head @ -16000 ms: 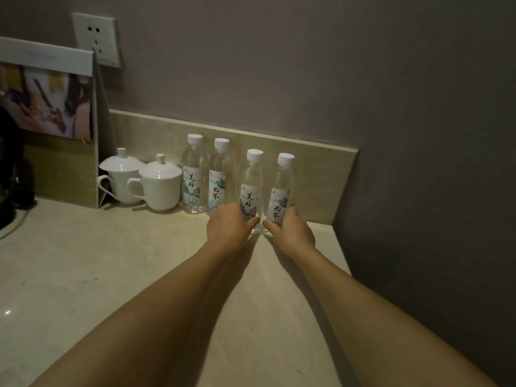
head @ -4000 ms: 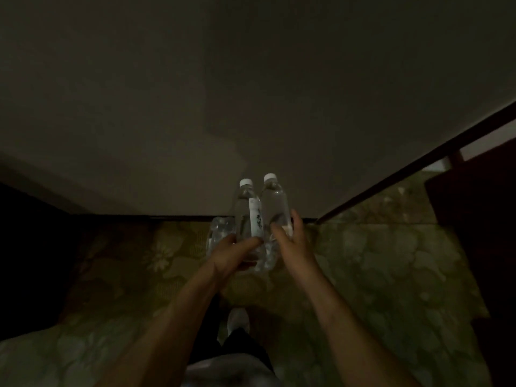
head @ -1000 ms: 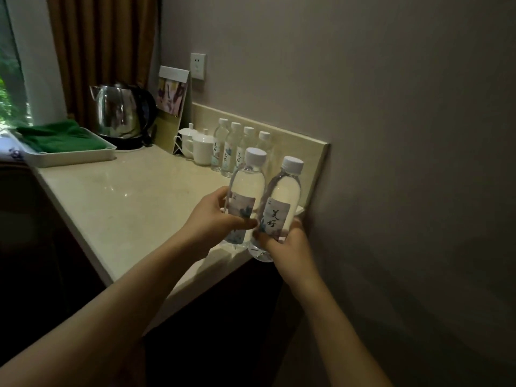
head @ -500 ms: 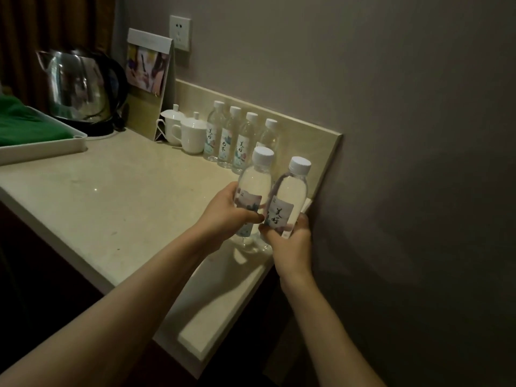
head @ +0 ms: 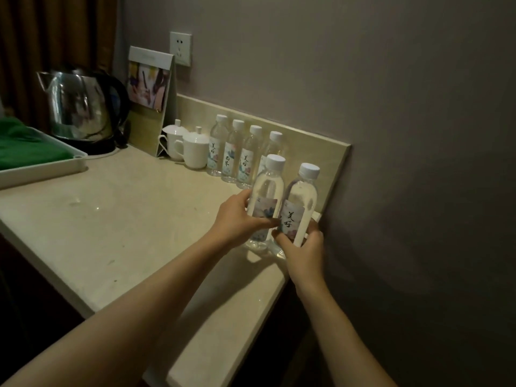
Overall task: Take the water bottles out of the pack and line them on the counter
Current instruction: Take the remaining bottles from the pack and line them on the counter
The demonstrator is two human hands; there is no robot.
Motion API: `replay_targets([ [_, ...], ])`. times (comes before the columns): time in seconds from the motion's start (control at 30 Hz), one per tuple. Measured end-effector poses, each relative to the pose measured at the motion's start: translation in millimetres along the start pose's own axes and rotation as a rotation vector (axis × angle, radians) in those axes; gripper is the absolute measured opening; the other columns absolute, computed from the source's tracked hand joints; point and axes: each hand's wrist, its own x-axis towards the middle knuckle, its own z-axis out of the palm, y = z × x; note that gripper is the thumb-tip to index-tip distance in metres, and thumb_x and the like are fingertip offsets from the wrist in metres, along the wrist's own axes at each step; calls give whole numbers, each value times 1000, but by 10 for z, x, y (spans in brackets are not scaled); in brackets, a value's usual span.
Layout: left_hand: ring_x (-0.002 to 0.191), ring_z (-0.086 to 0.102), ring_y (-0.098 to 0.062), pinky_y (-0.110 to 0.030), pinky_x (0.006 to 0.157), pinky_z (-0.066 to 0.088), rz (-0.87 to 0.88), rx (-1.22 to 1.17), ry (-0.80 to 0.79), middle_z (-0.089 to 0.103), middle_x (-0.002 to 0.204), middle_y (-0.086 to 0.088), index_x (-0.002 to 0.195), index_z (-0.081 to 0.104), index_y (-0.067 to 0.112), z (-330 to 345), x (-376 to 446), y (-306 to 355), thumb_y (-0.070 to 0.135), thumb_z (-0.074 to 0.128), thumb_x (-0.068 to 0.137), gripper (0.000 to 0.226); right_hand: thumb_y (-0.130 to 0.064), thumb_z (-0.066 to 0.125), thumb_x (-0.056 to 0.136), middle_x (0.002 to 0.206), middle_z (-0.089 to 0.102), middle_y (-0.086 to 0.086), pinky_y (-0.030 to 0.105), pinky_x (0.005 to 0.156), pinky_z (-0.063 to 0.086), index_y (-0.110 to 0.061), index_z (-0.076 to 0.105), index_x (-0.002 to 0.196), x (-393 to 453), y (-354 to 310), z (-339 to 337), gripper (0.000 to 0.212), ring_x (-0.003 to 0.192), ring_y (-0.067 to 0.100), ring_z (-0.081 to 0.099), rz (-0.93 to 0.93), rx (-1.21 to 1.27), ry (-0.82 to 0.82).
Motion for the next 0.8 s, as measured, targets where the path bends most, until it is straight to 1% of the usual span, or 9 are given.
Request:
replay_targets([
  [0.1, 90, 69, -12, -41, 85, 58, 2, 11, -12, 72, 102, 4, 106, 61, 31, 73, 108, -29, 24, 89, 64, 51, -26, 79, 74, 114, 65, -1, 32, 83, 57, -27, 44, 137, 94, 17, -72, 72, 101, 14, 65, -13, 6, -25],
  [0.17, 91, 70, -12, -41, 86, 58, 7, 13, -36, 72, 103, 4, 110, 62, 28, 126, 185, -43, 23, 89, 65, 52, -23, 78, 76, 116, 63, -3, 30, 84, 55, -28, 36, 141, 155, 27, -136, 78, 103, 13, 64, -14, 27, -40],
  [0.27, 90, 68, -8, -35, 84, 57, 36, 43, -75, 70, 104, 6, 116, 60, 25, 190, 292, -52, 23, 86, 69, 55, -23, 77, 78, 114, 63, -1, 27, 81, 53, -21, 40, 134, 232, 59, -210, 67, 103, 16, 64, 9, 35, -50],
  [0.33, 89, 67, -4, -30, 81, 56, 54, 58, -96, 69, 104, 8, 121, 59, 24, 221, 349, -71, 24, 85, 71, 57, -23, 76, 80, 111, 64, 1, 17, 72, 49, -19, 45, 128, 286, 95, -236, 58, 100, 17, 64, -6, 4, -61],
  [0.4, 88, 67, -4, -28, 79, 56, 62, 64, -111, 69, 104, 8, 121, 59, 23, 241, 414, -102, 24, 85, 71, 56, -22, 74, 82, 112, 64, 1, 7, 62, 44, -20, 47, 127, 332, 114, -239, 52, 98, 15, 63, -12, -30, -78],
  [0.43, 88, 67, -5, -29, 79, 56, 70, 69, -116, 69, 104, 8, 120, 59, 22, 249, 453, -113, 24, 85, 71, 56, -22, 73, 83, 113, 63, 1, 5, 59, 43, -20, 47, 128, 364, 123, -233, 52, 98, 14, 63, -13, -48, -84],
  [0.6, 91, 66, -5, -27, 79, 56, 124, 80, -160, 67, 107, 7, 121, 57, 20, 319, 725, -222, 24, 82, 74, 54, -27, 69, 87, 123, 60, 0, 9, 68, 43, -18, 40, 138, 560, 189, -194, 59, 109, 13, 60, -36, -135, -80],
  [0.73, 98, 65, -11, -33, 86, 55, 182, 116, -212, 66, 106, 6, 111, 56, 24, 399, 972, -268, 24, 80, 77, 42, -28, 68, 87, 125, 60, 2, 24, 83, 49, -19, 40, 137, 699, 180, -135, 59, 112, 17, 60, -28, -191, -9],
  [0.8, 98, 64, -14, -36, 87, 54, 221, 156, -211, 65, 105, 5, 107, 55, 23, 435, 1087, -274, 27, 79, 78, 38, -26, 69, 87, 123, 61, 2, 26, 85, 49, -19, 42, 135, 764, 153, -95, 56, 111, 17, 60, -10, -193, 27],
])
